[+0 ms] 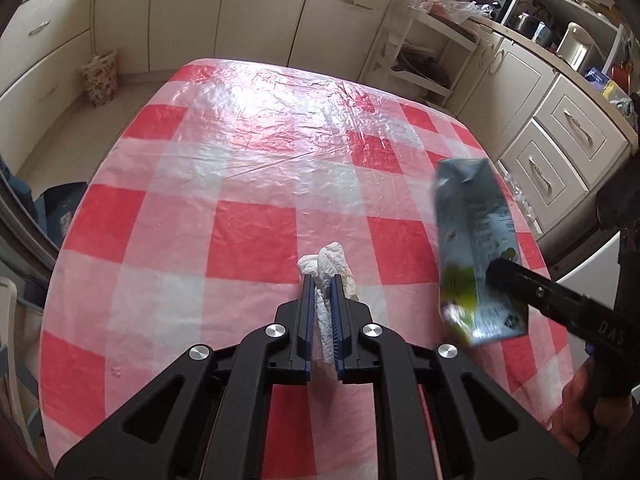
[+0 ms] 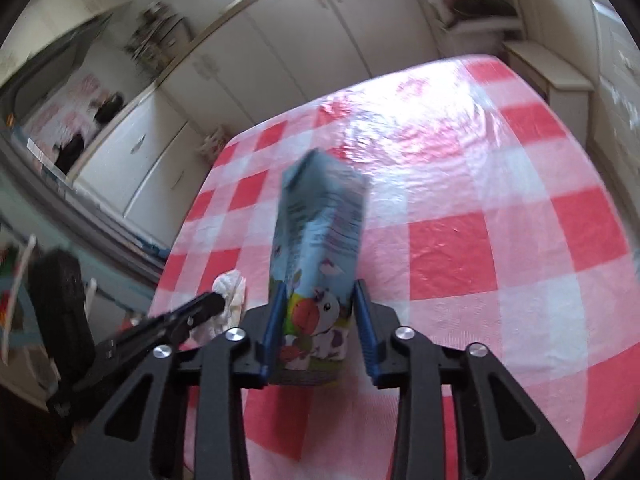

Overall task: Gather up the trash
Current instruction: 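Grasp the white tissue with the left tool while the right tool grasps the cow-print milk carton, then carry tissue and milk carton to the yellow bucket while both tools open to drop them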

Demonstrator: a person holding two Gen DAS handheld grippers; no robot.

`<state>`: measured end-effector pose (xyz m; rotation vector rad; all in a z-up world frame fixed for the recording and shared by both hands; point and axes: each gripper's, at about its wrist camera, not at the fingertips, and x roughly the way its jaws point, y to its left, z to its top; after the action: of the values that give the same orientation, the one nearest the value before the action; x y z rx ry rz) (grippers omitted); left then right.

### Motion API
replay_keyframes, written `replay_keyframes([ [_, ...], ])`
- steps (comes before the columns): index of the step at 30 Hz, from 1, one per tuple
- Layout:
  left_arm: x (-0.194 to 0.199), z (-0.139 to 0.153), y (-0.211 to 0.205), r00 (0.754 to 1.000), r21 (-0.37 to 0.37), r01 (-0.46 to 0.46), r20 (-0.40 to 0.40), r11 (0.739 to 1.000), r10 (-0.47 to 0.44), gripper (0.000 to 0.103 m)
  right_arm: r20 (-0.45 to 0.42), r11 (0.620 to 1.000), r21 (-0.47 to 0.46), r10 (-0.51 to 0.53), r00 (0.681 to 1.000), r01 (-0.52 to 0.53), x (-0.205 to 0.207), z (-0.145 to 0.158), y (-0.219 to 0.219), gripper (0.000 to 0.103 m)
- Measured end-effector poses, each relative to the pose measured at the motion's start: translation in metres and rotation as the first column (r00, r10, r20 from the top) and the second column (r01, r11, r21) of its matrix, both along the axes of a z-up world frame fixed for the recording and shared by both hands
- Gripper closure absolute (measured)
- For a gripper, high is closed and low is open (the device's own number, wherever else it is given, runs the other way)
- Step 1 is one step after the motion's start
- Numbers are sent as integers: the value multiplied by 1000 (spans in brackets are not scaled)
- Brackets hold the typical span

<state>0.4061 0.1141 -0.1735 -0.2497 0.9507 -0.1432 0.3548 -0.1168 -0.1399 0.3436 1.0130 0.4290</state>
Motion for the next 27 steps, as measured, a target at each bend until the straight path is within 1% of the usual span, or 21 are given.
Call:
replay_keyframes([
  [3, -9, 5, -1, 1000, -12, 2, 11, 1000, -2, 96, 25, 996, -67, 57, 998, -55, -13, 11, 4, 71],
  [6, -21, 11, -9, 1000, -16, 15, 23, 1000, -15, 96, 72, 979, -174, 118, 990, -103, -32, 29, 4, 71],
  [8, -26, 12, -17, 999, -2, 29, 25, 1000, -29, 96, 99, 954, -270, 165, 981, -133, -43, 39, 5, 71],
  [10, -32, 11, -28, 999, 29, 39, 23, 999, -40, 96, 127, 910, -384, 217, 968, -153, -55, 45, 9, 71],
  [11, -34, 10, -32, 999, 41, 44, 20, 998, -44, 96, 129, 880, -443, 251, 959, -171, -62, 44, 12, 71],
  [13, -37, 6, -40, 999, 67, 45, 11, 997, -46, 96, 110, 847, -494, 286, 952, -198, -68, 37, 14, 71],
  [15, -40, 2, -47, 999, 103, 40, 8, 994, -41, 95, 67, 831, -506, 305, 950, -232, -68, 24, 14, 71],
  [16, -41, 1, -49, 999, 113, 36, 9, 993, -37, 95, 65, 826, -513, 310, 949, -234, -69, 19, 15, 71],
  [18, -42, 1, -52, 999, 127, 26, 16, 992, -29, 95, 69, 825, -516, 309, 949, -231, -70, 18, 15, 71],
  [22, -40, -1, -55, 1000, 154, 17, 12, 988, -19, 81, 71, 826, -515, 305, 950, -227, -68, 16, 16, 70],
  [27, -40, -1, -58, 1000, 167, 14, 21, 986, -18, 80, 69, 828, -512, 305, 950, -229, -70, 14, 16, 68],
])
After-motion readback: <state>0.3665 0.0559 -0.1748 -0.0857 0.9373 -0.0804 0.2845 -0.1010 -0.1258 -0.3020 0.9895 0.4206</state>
